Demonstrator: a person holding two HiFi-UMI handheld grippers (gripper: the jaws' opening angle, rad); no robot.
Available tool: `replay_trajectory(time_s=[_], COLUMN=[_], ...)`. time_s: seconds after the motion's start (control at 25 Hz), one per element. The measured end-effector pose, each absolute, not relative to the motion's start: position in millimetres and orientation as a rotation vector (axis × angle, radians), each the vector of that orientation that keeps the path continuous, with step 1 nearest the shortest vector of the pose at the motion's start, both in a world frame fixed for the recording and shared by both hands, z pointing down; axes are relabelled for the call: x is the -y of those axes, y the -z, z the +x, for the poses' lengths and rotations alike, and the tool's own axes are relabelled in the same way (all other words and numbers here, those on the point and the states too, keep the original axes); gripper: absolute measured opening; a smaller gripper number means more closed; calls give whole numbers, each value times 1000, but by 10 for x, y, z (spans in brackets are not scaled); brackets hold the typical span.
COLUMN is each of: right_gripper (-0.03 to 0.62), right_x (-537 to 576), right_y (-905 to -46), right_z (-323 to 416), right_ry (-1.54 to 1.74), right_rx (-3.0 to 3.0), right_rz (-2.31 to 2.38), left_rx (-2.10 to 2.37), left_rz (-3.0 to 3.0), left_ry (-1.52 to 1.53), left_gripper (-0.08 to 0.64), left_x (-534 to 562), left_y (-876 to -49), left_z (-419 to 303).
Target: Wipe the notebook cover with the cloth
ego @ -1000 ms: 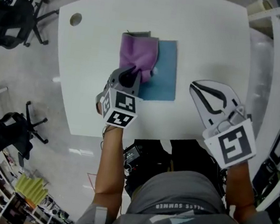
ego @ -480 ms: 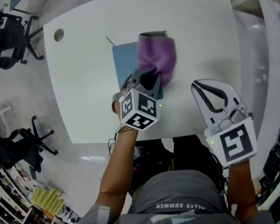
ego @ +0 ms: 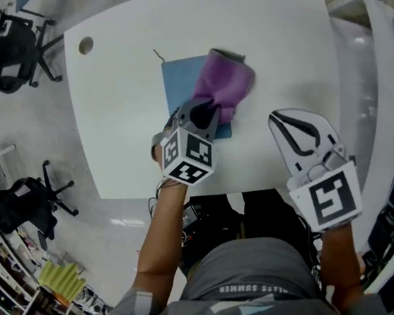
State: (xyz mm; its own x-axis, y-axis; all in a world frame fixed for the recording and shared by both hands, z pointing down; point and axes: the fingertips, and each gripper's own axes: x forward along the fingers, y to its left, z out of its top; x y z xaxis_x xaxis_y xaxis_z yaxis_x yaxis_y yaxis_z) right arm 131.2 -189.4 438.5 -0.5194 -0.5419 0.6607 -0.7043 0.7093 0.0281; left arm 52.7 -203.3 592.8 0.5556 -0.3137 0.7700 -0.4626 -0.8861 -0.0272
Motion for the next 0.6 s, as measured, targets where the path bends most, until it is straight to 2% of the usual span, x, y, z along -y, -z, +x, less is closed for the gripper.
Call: replay_trajectory(time_s=[0.36, 0.6], right_gripper=[32, 32], right_x=[1995, 2023], right_y=[-4352, -4340], right_z=[813, 734], right_ry=[-262, -265], right_rx=[2299, 2302], right_rz=[822, 833], left_rx=[873, 841], left_rz=[2464, 2471], left_ry=[-1270, -1277], left_gripper=[44, 43], left_x=[1993, 1964], left_y=[-5941, -5943], left_z=[-440, -412])
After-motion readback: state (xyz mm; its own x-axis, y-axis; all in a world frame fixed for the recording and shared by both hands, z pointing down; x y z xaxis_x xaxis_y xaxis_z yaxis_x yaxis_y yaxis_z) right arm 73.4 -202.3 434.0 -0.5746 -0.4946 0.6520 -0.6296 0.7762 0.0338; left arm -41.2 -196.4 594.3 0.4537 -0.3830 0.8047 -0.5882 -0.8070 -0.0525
